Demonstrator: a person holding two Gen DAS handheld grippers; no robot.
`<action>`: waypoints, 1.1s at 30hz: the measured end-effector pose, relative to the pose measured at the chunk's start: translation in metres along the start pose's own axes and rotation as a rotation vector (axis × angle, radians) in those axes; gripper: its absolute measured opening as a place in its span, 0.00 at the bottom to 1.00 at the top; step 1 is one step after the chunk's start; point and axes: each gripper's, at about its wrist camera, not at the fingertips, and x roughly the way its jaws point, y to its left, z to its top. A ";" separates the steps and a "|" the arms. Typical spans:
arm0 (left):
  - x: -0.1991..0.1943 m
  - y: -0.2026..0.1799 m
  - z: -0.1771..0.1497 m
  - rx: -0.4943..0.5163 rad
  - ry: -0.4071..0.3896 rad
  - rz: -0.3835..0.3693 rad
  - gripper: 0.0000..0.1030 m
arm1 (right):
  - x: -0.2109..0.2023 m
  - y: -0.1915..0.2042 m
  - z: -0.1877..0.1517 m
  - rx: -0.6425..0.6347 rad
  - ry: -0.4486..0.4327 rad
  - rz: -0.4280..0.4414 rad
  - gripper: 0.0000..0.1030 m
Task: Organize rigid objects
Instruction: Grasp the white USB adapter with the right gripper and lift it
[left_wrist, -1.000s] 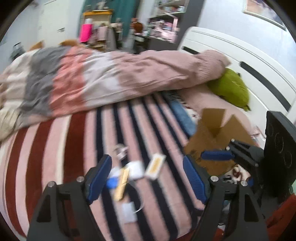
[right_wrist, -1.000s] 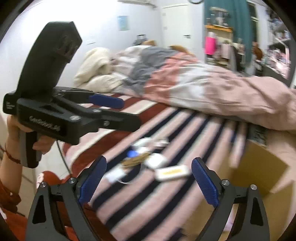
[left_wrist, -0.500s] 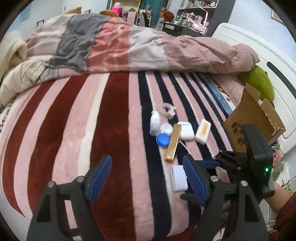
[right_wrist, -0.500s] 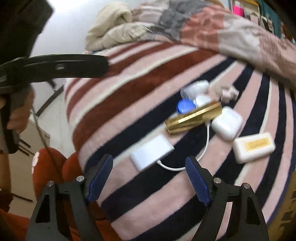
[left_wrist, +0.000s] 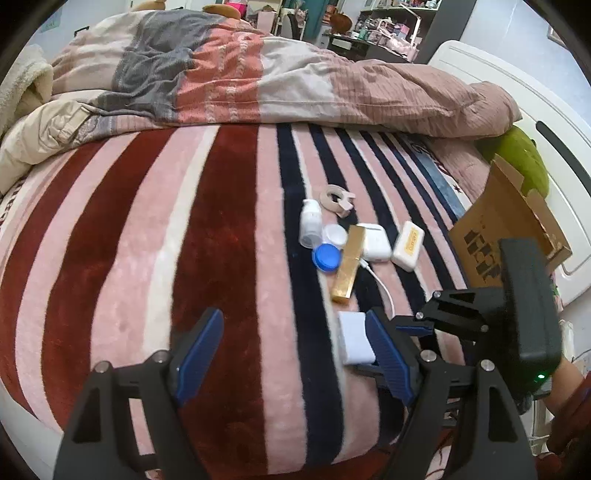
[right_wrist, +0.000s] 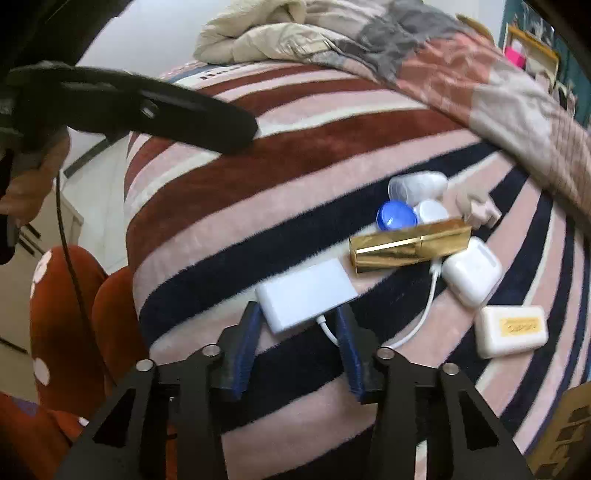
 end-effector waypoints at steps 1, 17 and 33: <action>-0.001 -0.001 0.000 0.001 0.001 -0.011 0.74 | -0.004 0.003 0.001 -0.014 -0.011 -0.007 0.31; -0.009 -0.007 -0.006 -0.009 0.009 0.002 0.74 | -0.008 -0.021 0.003 0.088 -0.033 0.091 0.50; -0.004 0.000 -0.019 -0.041 0.053 -0.081 0.74 | -0.002 0.008 0.010 0.024 -0.070 0.098 0.25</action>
